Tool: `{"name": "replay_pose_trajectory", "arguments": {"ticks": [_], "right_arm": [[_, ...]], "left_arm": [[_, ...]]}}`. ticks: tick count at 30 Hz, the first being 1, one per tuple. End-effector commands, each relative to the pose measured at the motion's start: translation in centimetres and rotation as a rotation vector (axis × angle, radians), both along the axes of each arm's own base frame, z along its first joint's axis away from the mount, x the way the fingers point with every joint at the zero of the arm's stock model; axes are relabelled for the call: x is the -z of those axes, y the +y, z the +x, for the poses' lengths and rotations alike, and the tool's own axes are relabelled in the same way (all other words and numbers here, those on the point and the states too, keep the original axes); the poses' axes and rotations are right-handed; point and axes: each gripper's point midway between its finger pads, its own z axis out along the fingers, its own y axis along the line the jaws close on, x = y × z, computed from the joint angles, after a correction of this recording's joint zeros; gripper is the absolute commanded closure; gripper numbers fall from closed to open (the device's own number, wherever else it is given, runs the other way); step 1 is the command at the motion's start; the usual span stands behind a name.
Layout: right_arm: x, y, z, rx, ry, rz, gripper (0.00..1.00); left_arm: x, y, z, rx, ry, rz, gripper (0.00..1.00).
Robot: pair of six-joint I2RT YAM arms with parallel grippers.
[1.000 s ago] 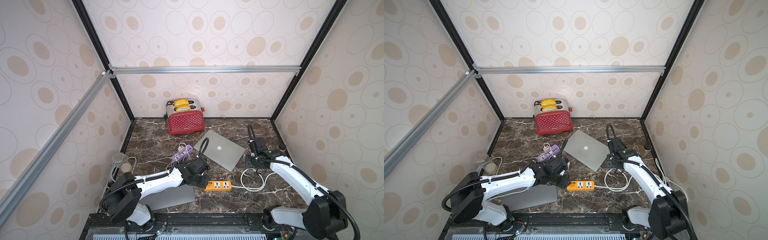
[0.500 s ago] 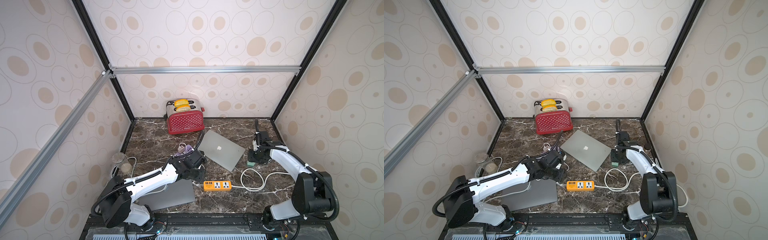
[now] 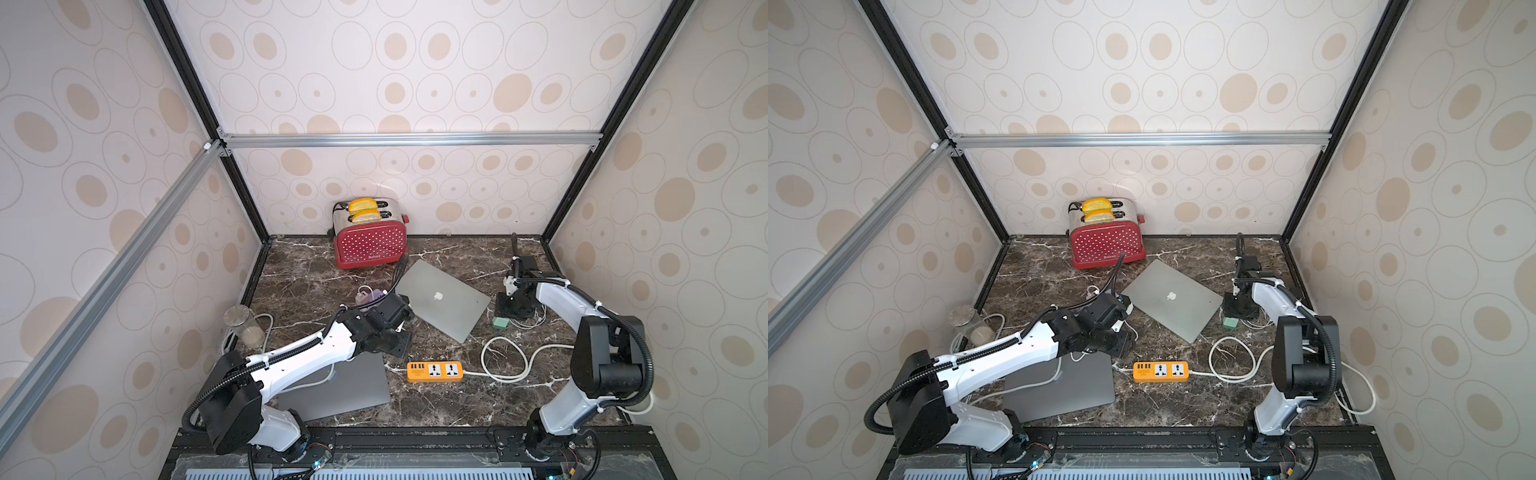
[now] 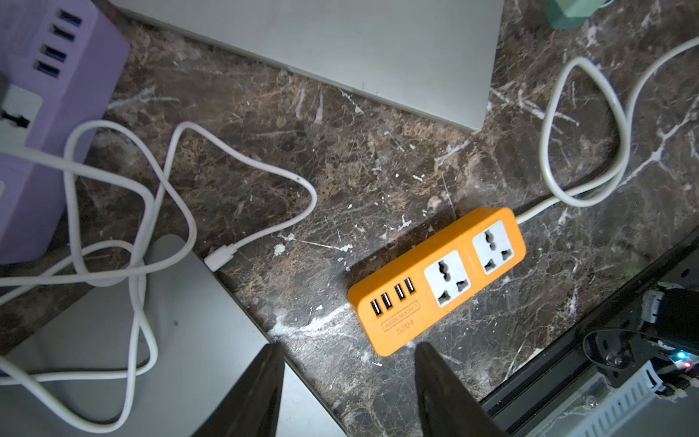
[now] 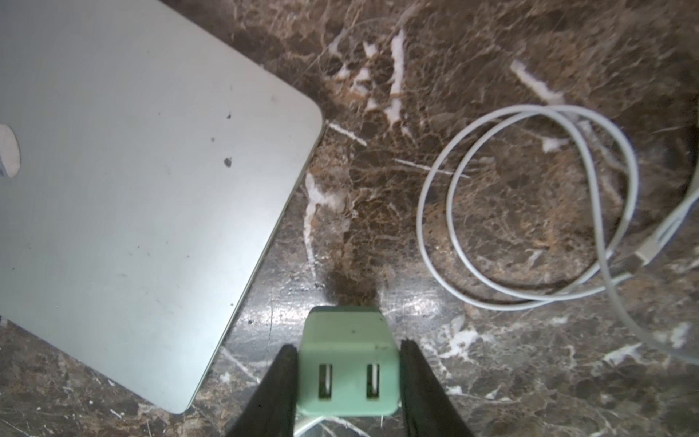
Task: Unplug the laptop charger
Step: Place the plug at the center of the board, then remove the charging cable from the laptop.
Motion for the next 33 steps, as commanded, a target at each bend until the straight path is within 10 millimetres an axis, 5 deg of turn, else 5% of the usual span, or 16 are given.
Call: {"name": "replay_pose_trajectory", "arguments": {"ticks": [1,9,15,21,25,28,33], "right_arm": [[0.6,-0.5,0.4,-0.023,0.034,-0.012,0.75],[2.5,-1.0,1.7,-0.025,0.079,-0.001,0.74],[3.2,-0.8,2.2,-0.029,0.091,0.019,0.72],[2.0,-0.4,2.7,-0.051,0.037,0.042,0.69],[0.0,0.5,2.7,-0.076,-0.029,0.087,0.58],[-2.3,2.9,2.0,-0.137,-0.094,0.162,0.49],[-5.6,10.9,-0.5,-0.428,-0.215,0.140,0.36]], "left_arm": [[-1.5,0.2,1.2,0.006,-0.044,0.019,0.43],[-2.2,0.2,2.7,0.002,-0.091,0.042,0.43],[-2.5,1.9,3.8,-0.037,-0.098,0.070,0.43],[-3.4,4.1,4.9,-0.087,-0.112,0.065,0.43],[-3.4,5.6,4.9,-0.119,-0.109,0.085,0.43],[-2.9,7.2,4.5,-0.166,-0.094,0.109,0.43],[-1.1,10.4,3.3,-0.262,-0.020,0.109,0.43]]}}
